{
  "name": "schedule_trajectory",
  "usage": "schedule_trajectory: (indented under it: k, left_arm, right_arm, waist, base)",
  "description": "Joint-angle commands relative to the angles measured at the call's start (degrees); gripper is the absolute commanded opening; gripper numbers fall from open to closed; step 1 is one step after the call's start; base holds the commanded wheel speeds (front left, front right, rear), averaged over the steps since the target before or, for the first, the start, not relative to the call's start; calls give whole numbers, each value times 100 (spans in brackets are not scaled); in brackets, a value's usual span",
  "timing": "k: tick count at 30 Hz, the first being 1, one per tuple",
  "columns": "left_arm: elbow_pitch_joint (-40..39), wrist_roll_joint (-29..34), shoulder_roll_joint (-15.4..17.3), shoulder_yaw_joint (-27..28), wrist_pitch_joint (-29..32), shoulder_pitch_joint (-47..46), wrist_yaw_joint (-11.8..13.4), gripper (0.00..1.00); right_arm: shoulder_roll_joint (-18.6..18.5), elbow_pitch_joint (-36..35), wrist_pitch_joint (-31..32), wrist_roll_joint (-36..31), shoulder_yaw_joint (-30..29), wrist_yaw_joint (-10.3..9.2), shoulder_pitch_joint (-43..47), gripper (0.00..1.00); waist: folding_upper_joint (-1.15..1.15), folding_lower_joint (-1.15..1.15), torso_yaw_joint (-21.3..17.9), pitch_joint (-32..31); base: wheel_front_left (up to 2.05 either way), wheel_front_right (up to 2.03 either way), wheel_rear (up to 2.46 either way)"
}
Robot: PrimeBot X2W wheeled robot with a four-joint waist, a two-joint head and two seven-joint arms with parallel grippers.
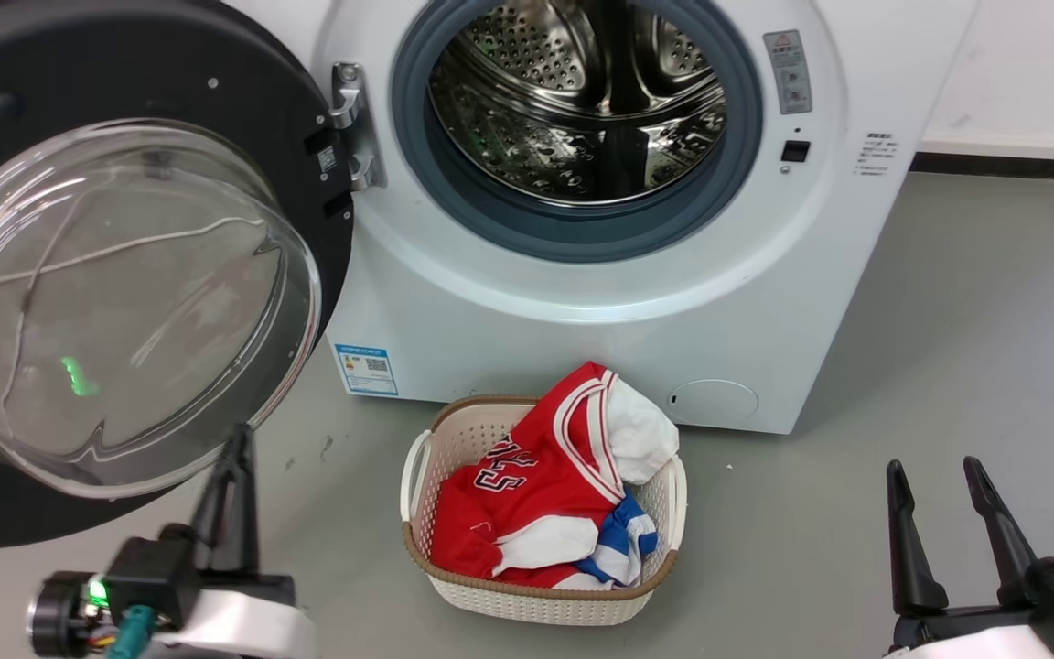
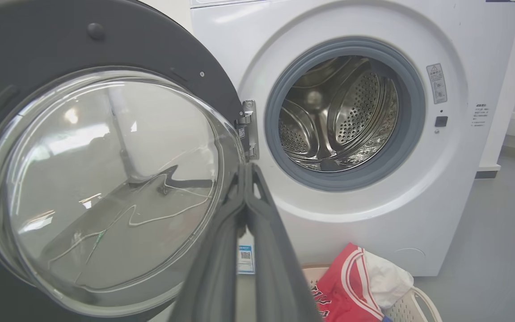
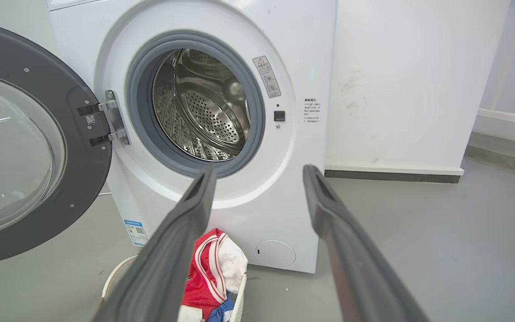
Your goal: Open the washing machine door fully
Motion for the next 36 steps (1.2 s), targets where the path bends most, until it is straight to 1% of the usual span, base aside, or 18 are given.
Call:
schedule_trajectory:
  k: [1,6,7,8,9,12,17,22,30,36]
  left_arm:
    - [-33,-39,-25,-103,-13,125,14,0]
    - [25,-89,-75,-499,-13,343,77,0]
    - [60,-91,-82,-539,-13,378,100,19]
    - [101,-96,-87,-581,-13,402,129,46]
    - [118,-97,-90,-617,-13,413,164,100]
    - [179,-170,-101,-685,-13,475,239,100]
    - [231,-268,-106,-644,-13,575,450,100]
    - [206,-317,-111,-639,-13,654,563,100]
    - [148,-308,-113,-692,-13,684,629,100]
    - [218,-213,-112,-739,-13,679,565,100]
  right_arm:
    - [13,-44,-11,47,-18,-1,70,100]
    - [13,-83,-10,62,-61,-1,186,100]
    - [13,-82,-10,66,-55,-1,214,100]
    - [13,-82,-10,69,-51,-1,241,100]
    - [13,-79,-10,75,-38,-2,255,100]
    - [13,-74,-10,91,-8,-1,278,100]
    - [13,-54,-10,125,33,-1,333,100]
    - [13,-47,-10,166,46,-1,354,100]
    - [13,-35,-10,229,53,-1,393,100]
    - [13,-33,-10,240,74,-1,411,100]
  waist:
    - [0,1,-69,-41]
    - [0,1,-176,-86]
    - [0,1,-195,-90]
    - [0,1,-212,-97]
    - [0,1,-236,-105]
    - [0,1,-313,-114]
    - [0,1,-444,-121]
    - [0,1,-517,-120]
    - [0,1,-557,-121]
    - [0,1,-580,-117]
  base:
    - [0,0,0]
    - [0,0,0]
    - [0,0,0]
    - [0,0,0]
    - [0,0,0]
    - [0,0,0]
    - [0,0,0]
    - [0,0,0]
    - [0,0,0]
    - [0,0,0]
